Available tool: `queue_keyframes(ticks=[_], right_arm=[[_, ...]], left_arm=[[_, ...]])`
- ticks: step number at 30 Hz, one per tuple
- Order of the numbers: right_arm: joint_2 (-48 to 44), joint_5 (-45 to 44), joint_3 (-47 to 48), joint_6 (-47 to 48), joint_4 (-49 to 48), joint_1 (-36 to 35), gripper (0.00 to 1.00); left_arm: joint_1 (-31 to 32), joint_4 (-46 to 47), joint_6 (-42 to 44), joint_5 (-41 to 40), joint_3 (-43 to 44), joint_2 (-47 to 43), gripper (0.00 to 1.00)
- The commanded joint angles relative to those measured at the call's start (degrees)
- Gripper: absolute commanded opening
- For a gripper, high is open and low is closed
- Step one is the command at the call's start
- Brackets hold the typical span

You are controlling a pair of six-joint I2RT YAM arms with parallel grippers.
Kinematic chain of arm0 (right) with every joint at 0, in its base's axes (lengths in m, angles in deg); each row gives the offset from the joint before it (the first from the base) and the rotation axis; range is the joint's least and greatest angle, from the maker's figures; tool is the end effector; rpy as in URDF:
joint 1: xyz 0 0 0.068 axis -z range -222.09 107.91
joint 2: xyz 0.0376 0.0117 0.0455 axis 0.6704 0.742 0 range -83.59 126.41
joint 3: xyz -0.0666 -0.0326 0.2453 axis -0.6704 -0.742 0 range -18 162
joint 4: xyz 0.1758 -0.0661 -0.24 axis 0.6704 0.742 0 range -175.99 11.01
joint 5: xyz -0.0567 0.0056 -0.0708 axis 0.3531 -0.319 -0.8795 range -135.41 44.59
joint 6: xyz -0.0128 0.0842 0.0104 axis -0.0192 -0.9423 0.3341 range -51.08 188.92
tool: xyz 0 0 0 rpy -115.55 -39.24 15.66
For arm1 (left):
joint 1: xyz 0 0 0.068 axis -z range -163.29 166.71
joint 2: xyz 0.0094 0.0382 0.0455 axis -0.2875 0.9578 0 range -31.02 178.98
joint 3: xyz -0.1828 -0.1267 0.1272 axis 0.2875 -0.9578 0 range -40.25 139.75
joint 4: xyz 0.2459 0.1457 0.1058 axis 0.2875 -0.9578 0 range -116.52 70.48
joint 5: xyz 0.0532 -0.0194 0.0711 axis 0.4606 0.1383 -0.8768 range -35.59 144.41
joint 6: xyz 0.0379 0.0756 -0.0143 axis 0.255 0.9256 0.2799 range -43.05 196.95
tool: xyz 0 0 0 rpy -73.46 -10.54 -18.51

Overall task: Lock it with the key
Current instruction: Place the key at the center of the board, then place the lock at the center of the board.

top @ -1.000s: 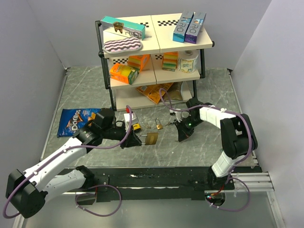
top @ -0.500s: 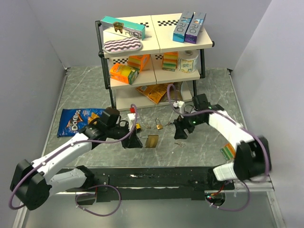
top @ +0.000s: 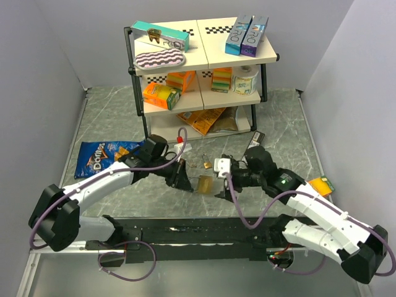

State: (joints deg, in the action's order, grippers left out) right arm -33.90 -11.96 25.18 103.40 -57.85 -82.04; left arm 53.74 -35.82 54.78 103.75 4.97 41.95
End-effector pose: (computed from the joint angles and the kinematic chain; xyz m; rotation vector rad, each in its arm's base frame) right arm 0.1793 0.2045 0.2503 -1.5438 1.4823 0.6872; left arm 0.2222 -0.2394 0.1815 0.7890 2.3647 -1.4895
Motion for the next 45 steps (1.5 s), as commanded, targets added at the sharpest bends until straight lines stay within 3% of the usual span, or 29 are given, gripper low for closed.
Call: queue_keyframes(ticks=[1, 9, 29, 33, 36, 37, 39, 40, 41, 42, 43, 45], right_arm=[[0.75, -7.87, -1.61, 3.58, -7.21, -4.08, 0.99], [5.76, -13.23, -0.64, 2.52, -11.44, -9.27, 0.99], [9.37, -18.51, -0.82, 2.09, -14.96, -13.14, 0.96], [10.25, -19.91, -0.11, 1.12, -14.69, -13.05, 0.86], [10.69, -20.44, 0.32, 0.42, -14.25, -13.14, 0.68], [10.78, -20.71, 0.5, -0.2, -13.99, -13.06, 0.57], [10.69, -21.06, 0.5, -1.51, -13.99, -13.06, 0.44], [10.86, -21.23, 0.59, -2.04, -13.9, -13.14, 0.32], [10.78, -21.15, 0.94, -2.74, -13.38, -12.97, 0.28], [10.86, -21.58, 1.2, -4.75, -13.11, -12.79, 0.17], [10.86, -21.59, 1.21, -5.99, -13.02, -12.27, 0.12], [10.69, -21.24, 1.38, -9.93, -12.24, -10.69, 0.01]], left_arm=[[1.54, 8.56, -5.07, 5.33, 5.24, 0.33, 0.01], [2.34, 10.58, -7.44, 5.06, 5.59, 1.12, 0.01], [2.43, 13.48, -11.22, 5.59, 5.24, 2.27, 0.01], [2.34, 13.39, -11.4, 5.5, 5.24, 2.18, 0.01], [2.34, 13.04, -11.66, 5.24, 5.41, 2.44, 0.01], [2.34, 12.78, -11.49, 5.15, 5.67, 2.7, 0.01], [2.25, 12.25, -11.4, 4.63, 5.94, 3.14, 0.11], [2.16, 12.16, -11.23, 4.54, 5.94, 3.23, 0.17], [1.9, 12.25, -11.05, 4.53, 5.94, 3.23, 0.37], [1.72, 12.16, -10.7, 4.45, 5.85, 3.06, 0.45], [0.77, 12.16, -10.61, 4.53, 5.77, 2.53, 0.51], [-0.9, 12.16, -10.52, 4.27, 5.24, 1.65, 0.77]])
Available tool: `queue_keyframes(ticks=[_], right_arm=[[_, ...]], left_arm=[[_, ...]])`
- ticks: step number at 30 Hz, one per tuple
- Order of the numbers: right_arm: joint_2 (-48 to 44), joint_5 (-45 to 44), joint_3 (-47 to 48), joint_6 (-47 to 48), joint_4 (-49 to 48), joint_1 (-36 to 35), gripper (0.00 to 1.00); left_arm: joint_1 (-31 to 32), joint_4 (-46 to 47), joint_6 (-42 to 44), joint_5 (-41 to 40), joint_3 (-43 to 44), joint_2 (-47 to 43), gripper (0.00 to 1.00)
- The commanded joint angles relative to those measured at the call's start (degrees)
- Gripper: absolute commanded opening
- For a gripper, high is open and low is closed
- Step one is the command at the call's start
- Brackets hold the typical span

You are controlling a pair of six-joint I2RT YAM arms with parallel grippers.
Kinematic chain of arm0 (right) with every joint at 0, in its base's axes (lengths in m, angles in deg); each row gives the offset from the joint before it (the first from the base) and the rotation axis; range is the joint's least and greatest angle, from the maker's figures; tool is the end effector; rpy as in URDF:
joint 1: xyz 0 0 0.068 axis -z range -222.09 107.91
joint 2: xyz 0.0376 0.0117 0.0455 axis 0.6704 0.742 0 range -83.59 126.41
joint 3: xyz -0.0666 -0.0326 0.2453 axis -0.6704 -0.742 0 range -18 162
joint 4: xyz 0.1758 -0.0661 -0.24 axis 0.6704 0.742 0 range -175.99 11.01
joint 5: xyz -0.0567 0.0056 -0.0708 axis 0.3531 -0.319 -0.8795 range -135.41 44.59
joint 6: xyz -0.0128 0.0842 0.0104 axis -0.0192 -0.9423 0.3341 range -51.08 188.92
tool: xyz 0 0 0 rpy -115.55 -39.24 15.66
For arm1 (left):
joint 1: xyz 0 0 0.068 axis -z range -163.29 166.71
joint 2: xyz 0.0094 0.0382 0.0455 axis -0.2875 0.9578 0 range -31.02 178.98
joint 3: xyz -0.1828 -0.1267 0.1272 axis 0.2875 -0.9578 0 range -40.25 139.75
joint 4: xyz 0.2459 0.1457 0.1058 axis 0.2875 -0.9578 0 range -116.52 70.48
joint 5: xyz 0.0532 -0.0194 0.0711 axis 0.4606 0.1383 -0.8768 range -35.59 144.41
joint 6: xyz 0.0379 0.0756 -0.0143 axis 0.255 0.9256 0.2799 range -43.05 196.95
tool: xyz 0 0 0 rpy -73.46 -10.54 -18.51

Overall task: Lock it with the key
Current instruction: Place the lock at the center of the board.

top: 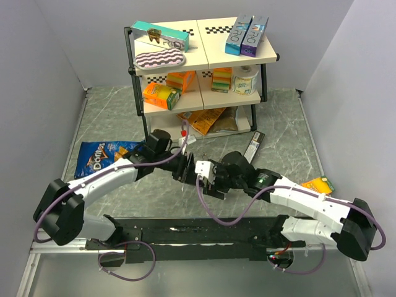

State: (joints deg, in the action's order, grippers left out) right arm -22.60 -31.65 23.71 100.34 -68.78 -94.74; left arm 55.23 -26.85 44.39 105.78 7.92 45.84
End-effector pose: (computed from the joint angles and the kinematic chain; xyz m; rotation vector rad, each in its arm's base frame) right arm 0.1756 0.2598 0.2022 -1.5884 1.5603 0.4697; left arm 0.2338 -0.2615 0.1956 0.7008 2.3293 -1.6239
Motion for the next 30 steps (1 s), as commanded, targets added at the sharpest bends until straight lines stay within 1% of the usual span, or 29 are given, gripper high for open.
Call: queue_keyframes(ticks=[1, 2, 4, 5, 6, 8, 10, 12, 14, 15, 17, 19, 24, 30], right_arm=[[-0.61, -1.37, 3.02, -8.38, -0.96, 2.71, 0.0], [-0.61, -1.19, 3.46, -10.22, -0.17, 3.42, 0.0], [0.61, 0.29, 4.42, -15.32, 1.32, 6.04, 0.0], [1.4, 1.09, 5.91, -17.16, 2.03, 7.02, 0.0], [2.98, 1.36, 6.79, -21.36, 3.69, 7.72, 0.0], [5.09, -1.61, 9.33, -27.17, 5.54, 8.35, 0.0], [8.43, -2.59, 10.92, -34.72, 8.79, 8.43, 0.0], [10.89, -3.47, 12.6, -40.96, 10.2, 8.43, 0.0], [12.13, -4.0, 13.56, -44.5, 11.44, 8.17, 0.0], [13.18, -4.87, 13.66, -47.73, 11.44, 8.08, 0.0], [15.11, -6.28, 14.7, -51.7, 11.7, 8.08, 0.0], [16.43, -8.74, 15.41, -53.91, 12.58, 7.99, 0.0], [23.02, -10.77, 19.1, -61.47, 16.18, 7.47, 0.0], [29.35, -9.54, 21.39, -65.43, 17.42, 7.38, 0.0]], left_arm=[[-4.58, 3.2, -0.05, 2.33, 2.03, -3.55, 0.84], [-5.82, 3.12, 0.21, 2.41, 1.85, -4.26, 0.91], [-9.41, 2.5, 1.44, 1.81, 1.67, -6.88, 0.98], [-10.47, 2.15, 1.96, 1.19, 1.76, -8.03, 0.97], [-11.44, 1.89, 2.75, 0.14, 1.76, -9.17, 0.96], [-14.34, 1.88, 3.02, -2.94, 1.67, -12.16, 0.96], [-16.45, 1.88, 2.94, -4.87, 1.5, -14.09, 0.96], [-17.51, 2.5, 3.55, -6.2, 1.5, -14.81, 0.96], [-19.18, 1.63, 5.04, -8.64, 2.54, -14.98, 0.96], [-19.71, 1.71, 5.48, -9.44, 3.25, -14.9, 0.96], [-21.82, 3.1, 4.96, -9.71, 3.26, -14.81, 0.96], [-23.48, 4.51, 3.82, -9.19, 2.82, -14.72, 0.96], [-25.16, 6.98, 1.18, -9.19, 2.29, -14.02, 0.96], [-25.87, 9.18, 0.13, -8.92, 1.59, -13.93, 0.96]])
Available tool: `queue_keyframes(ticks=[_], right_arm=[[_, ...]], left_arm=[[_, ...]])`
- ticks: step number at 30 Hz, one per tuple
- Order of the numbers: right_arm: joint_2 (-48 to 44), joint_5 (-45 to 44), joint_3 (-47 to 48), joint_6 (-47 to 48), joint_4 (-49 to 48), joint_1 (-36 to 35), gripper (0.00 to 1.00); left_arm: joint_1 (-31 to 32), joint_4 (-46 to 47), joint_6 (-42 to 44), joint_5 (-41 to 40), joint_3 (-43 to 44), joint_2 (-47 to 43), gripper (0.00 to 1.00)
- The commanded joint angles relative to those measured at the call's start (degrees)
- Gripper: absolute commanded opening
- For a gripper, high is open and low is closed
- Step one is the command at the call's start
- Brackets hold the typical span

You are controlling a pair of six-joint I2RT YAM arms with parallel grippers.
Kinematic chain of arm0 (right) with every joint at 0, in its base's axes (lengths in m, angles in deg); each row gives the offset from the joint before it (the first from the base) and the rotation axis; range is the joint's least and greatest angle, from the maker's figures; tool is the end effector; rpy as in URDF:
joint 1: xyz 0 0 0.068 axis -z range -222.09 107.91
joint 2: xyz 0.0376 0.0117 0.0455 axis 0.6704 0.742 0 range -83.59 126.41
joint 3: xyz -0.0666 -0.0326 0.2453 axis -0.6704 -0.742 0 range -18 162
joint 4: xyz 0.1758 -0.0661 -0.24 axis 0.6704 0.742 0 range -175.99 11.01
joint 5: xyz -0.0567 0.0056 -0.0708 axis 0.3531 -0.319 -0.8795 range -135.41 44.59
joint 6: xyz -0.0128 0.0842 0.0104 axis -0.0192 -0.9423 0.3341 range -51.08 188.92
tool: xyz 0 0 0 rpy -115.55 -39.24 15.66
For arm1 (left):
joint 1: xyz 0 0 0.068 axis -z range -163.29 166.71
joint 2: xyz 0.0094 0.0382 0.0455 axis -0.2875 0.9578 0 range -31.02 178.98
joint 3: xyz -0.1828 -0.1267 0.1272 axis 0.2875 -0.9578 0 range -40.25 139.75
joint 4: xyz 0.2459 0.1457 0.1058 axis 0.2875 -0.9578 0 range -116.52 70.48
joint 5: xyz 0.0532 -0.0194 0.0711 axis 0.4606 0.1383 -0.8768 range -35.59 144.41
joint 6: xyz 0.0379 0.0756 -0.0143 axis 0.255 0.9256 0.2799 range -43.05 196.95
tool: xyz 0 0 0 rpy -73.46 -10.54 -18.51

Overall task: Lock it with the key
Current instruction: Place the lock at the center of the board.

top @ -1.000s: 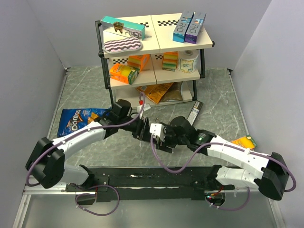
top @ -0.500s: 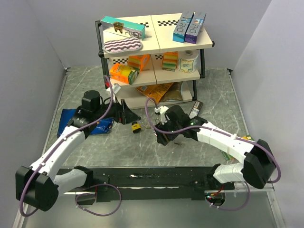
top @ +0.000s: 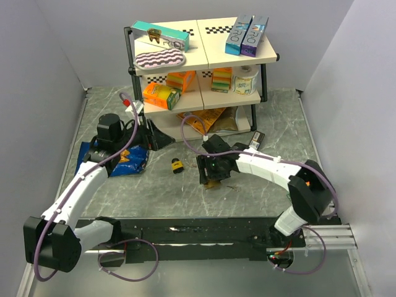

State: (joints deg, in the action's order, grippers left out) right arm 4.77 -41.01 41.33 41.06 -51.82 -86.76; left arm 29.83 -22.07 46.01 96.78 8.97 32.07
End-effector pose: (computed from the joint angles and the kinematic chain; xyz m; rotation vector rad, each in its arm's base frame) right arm 0.2545 0.2598 0.1382 -0.4298 2.7367 0.4759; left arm 0.3094 -0.1244 0.2854 0.2474 1.9429 -1.2035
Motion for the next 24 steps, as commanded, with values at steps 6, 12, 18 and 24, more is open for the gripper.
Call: queue_keyframes(ticks=[6, 12, 18, 24], right_arm=[[3.57, -1.24, 1.23, -7.56, -0.33, -0.6, 0.0], [8.05, 0.69, 1.31, -8.44, -0.51, 0.19, 0.0], [10.34, 1.31, 1.31, -9.76, 0.45, 1.07, 0.07], [10.35, 0.96, 0.79, -10.64, 1.07, 1.07, 0.41]], left_arm=[[-1.52, 3.86, -1.32, 0.78, 0.97, -0.07, 0.96], [-2.31, 4.92, -2.81, 2.01, 0.54, 0.89, 0.96], [-3.1, 3.6, -1.76, 2.37, 1.41, 0.72, 0.96], [-3.54, 4.13, -2.37, 2.37, 0.62, -0.07, 0.96]])
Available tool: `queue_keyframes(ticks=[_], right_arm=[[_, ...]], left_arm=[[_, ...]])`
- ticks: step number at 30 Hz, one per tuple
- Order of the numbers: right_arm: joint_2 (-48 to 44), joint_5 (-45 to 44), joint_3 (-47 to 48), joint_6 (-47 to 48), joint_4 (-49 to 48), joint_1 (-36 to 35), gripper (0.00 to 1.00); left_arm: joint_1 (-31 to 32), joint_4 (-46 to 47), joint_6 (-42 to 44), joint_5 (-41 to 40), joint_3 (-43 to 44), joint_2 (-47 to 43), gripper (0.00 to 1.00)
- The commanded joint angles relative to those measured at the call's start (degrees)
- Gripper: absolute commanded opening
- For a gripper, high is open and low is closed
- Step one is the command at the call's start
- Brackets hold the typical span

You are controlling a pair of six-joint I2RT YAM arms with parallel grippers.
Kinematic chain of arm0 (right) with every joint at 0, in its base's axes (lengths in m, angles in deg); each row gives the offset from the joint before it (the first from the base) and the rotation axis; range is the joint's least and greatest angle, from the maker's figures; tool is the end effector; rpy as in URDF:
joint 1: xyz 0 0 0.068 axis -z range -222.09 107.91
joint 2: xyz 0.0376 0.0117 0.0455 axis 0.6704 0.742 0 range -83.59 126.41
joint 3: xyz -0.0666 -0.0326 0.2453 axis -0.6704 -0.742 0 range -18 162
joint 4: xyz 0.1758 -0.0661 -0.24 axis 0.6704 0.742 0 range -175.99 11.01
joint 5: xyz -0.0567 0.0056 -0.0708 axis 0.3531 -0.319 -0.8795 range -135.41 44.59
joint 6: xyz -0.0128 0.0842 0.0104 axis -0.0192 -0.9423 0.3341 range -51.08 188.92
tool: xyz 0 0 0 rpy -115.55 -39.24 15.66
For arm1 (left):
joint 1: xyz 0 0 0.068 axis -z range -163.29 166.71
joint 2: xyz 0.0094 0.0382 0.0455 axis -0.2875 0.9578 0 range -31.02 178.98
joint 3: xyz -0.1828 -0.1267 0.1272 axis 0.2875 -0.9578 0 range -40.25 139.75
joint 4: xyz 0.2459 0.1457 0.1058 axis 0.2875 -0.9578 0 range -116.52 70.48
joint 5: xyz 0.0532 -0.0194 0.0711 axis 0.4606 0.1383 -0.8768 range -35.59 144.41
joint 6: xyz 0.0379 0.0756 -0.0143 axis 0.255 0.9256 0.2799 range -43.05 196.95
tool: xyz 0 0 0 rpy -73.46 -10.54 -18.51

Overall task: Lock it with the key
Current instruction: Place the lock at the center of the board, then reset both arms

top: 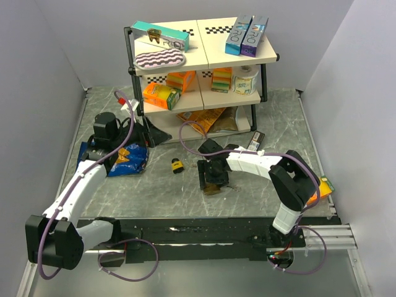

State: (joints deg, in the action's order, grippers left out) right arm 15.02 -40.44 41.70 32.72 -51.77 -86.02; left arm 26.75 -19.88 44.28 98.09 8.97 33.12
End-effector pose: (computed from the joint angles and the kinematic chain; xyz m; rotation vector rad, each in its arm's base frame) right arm 0.2577 0.2574 0.0787 -0.2175 2.9400 0.3790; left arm 0.3187 -0.1094 0.2848 0.1924 1.9272 -1.2061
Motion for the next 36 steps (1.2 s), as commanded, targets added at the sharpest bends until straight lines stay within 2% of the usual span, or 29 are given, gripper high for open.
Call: queue_keyframes(ticks=[1, 3, 7, 9, 10, 13, 17, 20, 22, 23, 25, 28, 31, 32, 33, 36], right_arm=[[-0.08, 0.3, 0.33, -2.46, 1.03, 0.24, 0.51], [-0.34, 0.04, 0.15, -2.55, 1.2, 0.24, 0.54], [-1.31, -0.31, -0.29, -2.9, 1.2, 0.24, 0.73], [-1.92, -0.75, -0.64, -3.17, 1.2, 0.24, 0.79], [-2.1, -0.84, -0.81, -3.26, 1.2, 0.24, 0.88], [-3.16, -1.28, -1.08, -3.78, 1.47, 0.33, 0.99], [-4.39, 0.03, -0.73, -2.65, 0.24, 0.41, 1.0], [-7.89, 0.74, 2.42, 2.53, -0.99, -0.11, 1.0], [-14.03, -3.9, 2.44, 6.22, -2.48, -0.72, 1.0], [-16.41, -4.79, 1.31, 7.28, -5.36, -0.81, 1.0], [-23.35, -4.88, -0.11, 11.23, -9.23, -0.9, 1.0], [-30.3, -9.08, -2.13, 17.56, -10.57, -0.64, 1.0], [-37.76, -8.58, -5.72, 25.9, -13.9, 1.29, 1.0], [-43.27, -8.92, -8.96, 28.62, -17.66, 2.08, 1.0], [-46.11, -8.49, -10.73, 30.04, -19.61, 2.96, 1.0], [-54.12, -6.64, -14.61, 35.76, -22.88, 5.77, 1.0]], left_arm=[[-0.55, 2.03, -0.73, 1.06, 0.54, -1.12, 0.96], [-0.64, 2.03, -0.82, 0.97, 0.53, -1.21, 0.96], [-0.64, 2.2, -1.0, 1.23, 0.62, -1.39, 0.96], [-0.73, 2.12, -1.0, 1.32, 0.71, -1.47, 0.96], [-0.73, 1.68, -0.91, 1.32, 0.8, -1.56, 0.96], [-0.73, 0.54, -0.12, 0.97, 1.15, -1.91, 0.96], [-0.73, -2.79, 1.72, 0.96, 1.94, -3.05, 0.96], [-0.73, -8.31, 4.27, 0.7, 3.52, -3.76, 0.96], [-0.73, -12.89, 9.09, 1.49, 6.24, -3.58, 0.96], [-0.73, -18.13, 10.94, 1.76, 7.12, -3.41, 0.96], [-0.73, -21.6, 14.99, 1.41, 8.53, -3.93, 0.96], [-0.9, -26.52, 18.85, -2.8, 10.37, -4.64, 0.96], [-0.9, -35.12, 28.6, -4.65, 15.2, -1.41, 0.96], [-0.9, -37.84, 30.71, -5.61, 18.26, -0.08, 0.96], [-0.9, -41.79, 34.73, -8.67, 19.59, 1.33, 0.96], [-0.99, -44.81, 37.93, -12.21, 22.24, 4.85, 0.96]])
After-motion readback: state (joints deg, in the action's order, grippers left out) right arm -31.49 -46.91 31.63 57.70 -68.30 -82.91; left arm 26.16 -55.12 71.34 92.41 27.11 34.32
